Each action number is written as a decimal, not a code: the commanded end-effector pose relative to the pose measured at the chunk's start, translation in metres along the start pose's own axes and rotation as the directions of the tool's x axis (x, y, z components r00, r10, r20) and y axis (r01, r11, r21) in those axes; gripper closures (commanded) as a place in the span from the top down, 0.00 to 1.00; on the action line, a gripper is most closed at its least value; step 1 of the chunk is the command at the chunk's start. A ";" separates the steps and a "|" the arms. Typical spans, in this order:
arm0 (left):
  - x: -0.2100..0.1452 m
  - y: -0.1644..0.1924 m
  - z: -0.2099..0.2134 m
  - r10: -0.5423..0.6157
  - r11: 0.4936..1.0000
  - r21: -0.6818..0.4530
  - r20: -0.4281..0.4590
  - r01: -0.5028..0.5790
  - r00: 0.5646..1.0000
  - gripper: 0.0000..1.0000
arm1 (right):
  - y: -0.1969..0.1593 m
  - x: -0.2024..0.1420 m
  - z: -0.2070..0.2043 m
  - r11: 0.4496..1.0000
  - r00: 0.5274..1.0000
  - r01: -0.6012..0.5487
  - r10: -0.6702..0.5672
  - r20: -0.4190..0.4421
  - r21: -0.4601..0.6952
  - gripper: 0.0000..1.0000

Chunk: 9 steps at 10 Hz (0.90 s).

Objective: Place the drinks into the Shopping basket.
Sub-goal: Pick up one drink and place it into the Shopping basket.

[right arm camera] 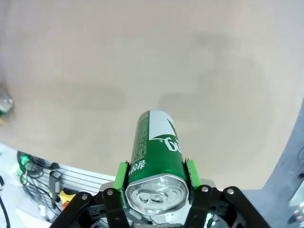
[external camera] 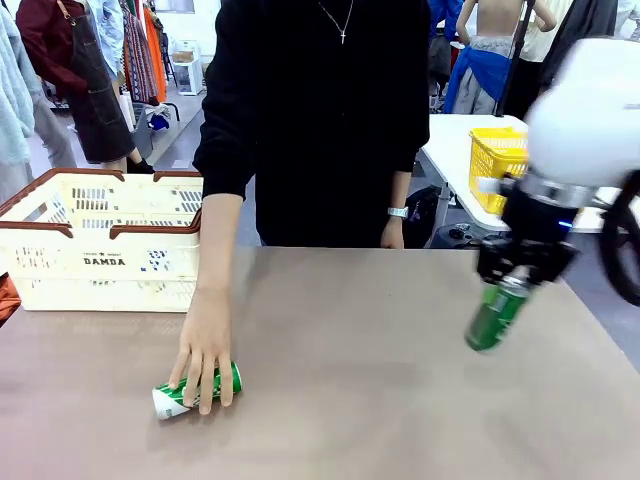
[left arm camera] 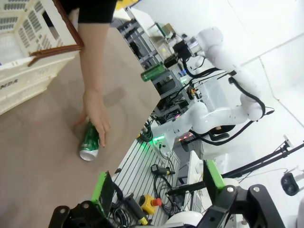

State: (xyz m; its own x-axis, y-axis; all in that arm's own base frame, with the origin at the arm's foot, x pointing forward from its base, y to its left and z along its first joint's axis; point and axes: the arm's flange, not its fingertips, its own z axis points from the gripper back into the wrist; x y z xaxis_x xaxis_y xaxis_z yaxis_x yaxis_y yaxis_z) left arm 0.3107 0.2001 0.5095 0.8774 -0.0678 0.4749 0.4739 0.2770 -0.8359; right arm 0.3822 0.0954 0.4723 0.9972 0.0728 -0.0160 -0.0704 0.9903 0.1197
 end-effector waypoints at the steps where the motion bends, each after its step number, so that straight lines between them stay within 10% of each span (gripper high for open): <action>1: -0.001 -0.001 -0.001 -0.006 1.000 0.008 0.002 0.006 1.000 1.00 | -0.036 -0.022 -0.002 0.992 0.995 0.095 -0.098 0.030 0.086 0.00; 5: -0.001 -0.001 -0.001 -0.006 1.000 0.008 0.002 0.006 1.000 1.00 | -0.019 -0.006 -0.007 0.995 0.997 0.075 -0.077 0.026 0.068 0.00; 9: -0.001 -0.001 -0.001 -0.006 1.000 0.008 0.002 0.006 1.000 1.00 | 0.091 0.026 -0.002 0.986 0.985 -0.163 0.164 0.048 -0.022 0.00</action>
State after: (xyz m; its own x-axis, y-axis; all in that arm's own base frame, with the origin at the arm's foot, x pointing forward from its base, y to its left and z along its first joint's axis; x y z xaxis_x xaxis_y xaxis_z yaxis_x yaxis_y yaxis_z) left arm 0.3106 0.2000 0.5097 0.8772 -0.0681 0.4753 0.4743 0.2773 -0.8356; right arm 0.3838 0.1659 0.4738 0.9810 0.1918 0.0300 -0.1940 0.9734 0.1220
